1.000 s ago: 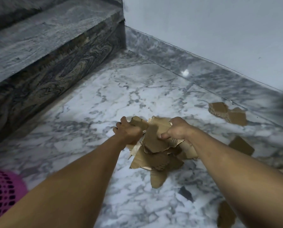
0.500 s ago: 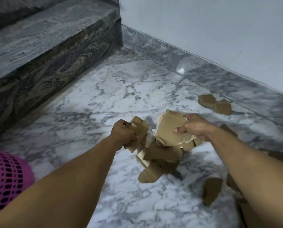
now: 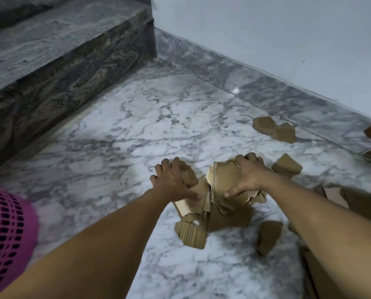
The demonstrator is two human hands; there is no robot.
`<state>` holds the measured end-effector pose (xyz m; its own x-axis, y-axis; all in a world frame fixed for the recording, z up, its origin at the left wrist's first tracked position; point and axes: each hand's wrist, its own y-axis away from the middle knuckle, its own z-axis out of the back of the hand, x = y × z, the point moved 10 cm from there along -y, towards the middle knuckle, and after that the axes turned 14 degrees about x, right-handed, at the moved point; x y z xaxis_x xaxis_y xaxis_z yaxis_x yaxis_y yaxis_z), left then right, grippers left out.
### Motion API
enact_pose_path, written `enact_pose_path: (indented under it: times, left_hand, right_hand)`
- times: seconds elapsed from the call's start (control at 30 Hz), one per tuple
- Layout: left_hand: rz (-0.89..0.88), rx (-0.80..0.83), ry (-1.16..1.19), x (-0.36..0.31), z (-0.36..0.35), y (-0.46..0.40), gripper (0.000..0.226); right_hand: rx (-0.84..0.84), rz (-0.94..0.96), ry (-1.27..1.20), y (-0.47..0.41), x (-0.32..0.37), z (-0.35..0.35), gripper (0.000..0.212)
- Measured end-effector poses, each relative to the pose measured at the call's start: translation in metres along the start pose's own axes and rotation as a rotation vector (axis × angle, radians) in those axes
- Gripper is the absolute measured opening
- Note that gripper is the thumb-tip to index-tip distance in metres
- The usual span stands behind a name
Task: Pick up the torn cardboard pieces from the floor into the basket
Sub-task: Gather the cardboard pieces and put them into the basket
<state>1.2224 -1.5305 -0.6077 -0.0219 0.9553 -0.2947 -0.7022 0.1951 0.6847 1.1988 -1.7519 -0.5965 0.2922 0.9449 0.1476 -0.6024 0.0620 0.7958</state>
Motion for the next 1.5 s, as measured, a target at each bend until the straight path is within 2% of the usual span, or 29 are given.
enact_pose_path:
  times: [0.1,0.2,0.27,0.43,0.53,0.63,0.67,0.8,0.87,0.93,0.97,1.07,1.13,1.3,1.43,1.5]
  left_hand:
    - [-0.015,-0.016,-0.123,-0.008,-0.009,-0.001,0.111]
    - [-0.057,0.045,-0.024,-0.011,-0.018,-0.002,0.104]
    - [-0.060,0.065,-0.009,-0.011,-0.021,-0.002,0.097]
    - [-0.083,0.013,-0.053,-0.019,-0.023,0.002,0.083]
    - [-0.112,0.026,0.006,-0.017,-0.023,0.005,0.090]
    - [-0.138,0.145,0.029,-0.014,-0.028,0.011,0.113]
    - [-0.137,0.187,0.006,-0.014,-0.029,0.013,0.118]
    - [-0.132,0.231,-0.125,-0.022,-0.038,0.022,0.132]
    - [-0.131,0.212,-0.286,-0.028,-0.048,0.026,0.136]
    - [-0.126,0.161,-0.412,-0.033,-0.055,0.029,0.131]
    - [-0.123,0.127,-0.443,-0.035,-0.055,0.030,0.126]
    - [-0.144,0.078,-0.386,-0.039,-0.054,0.033,0.109]
    - [-0.176,0.071,-0.320,-0.042,-0.055,0.036,0.101]
    - [-0.208,0.068,-0.265,-0.040,-0.058,0.037,0.087]
    - [-0.185,0.167,-0.178,-0.027,-0.060,0.046,0.083]
    - [-0.169,0.178,-0.152,-0.021,-0.052,0.053,0.084]
  right_hand:
    - [-0.053,0.004,0.003,0.001,0.004,-0.011,0.118]
    - [-0.021,0.022,-0.121,0.001,-0.001,-0.023,0.114]
    - [-0.023,0.020,-0.183,0.003,-0.006,-0.026,0.104]
    - [-0.047,0.035,-0.272,0.007,-0.014,-0.027,0.087]
    - [0.002,0.052,-0.358,0.007,-0.024,-0.028,0.084]
    - [0.066,0.042,-0.394,0.020,-0.040,-0.022,0.091]
    - [0.089,0.032,-0.379,0.026,-0.044,-0.020,0.091]
    - [0.163,0.010,-0.268,0.046,-0.055,-0.033,0.060]
    - [0.154,0.012,-0.149,0.050,-0.055,-0.044,0.061]
    - [0.134,-0.008,-0.003,0.055,-0.054,-0.059,0.059]
    - [0.122,-0.022,0.049,0.056,-0.055,-0.066,0.051]
    - [0.074,-0.027,0.094,0.056,-0.056,-0.080,0.031]
    - [0.066,-0.039,0.052,0.054,-0.062,-0.082,0.034]
    - [0.166,-0.021,-0.089,0.051,-0.072,-0.088,0.065]
    - [0.141,0.019,-0.386,0.057,-0.072,-0.072,0.085]
    - [0.129,0.036,-0.474,0.066,-0.063,-0.059,0.085]
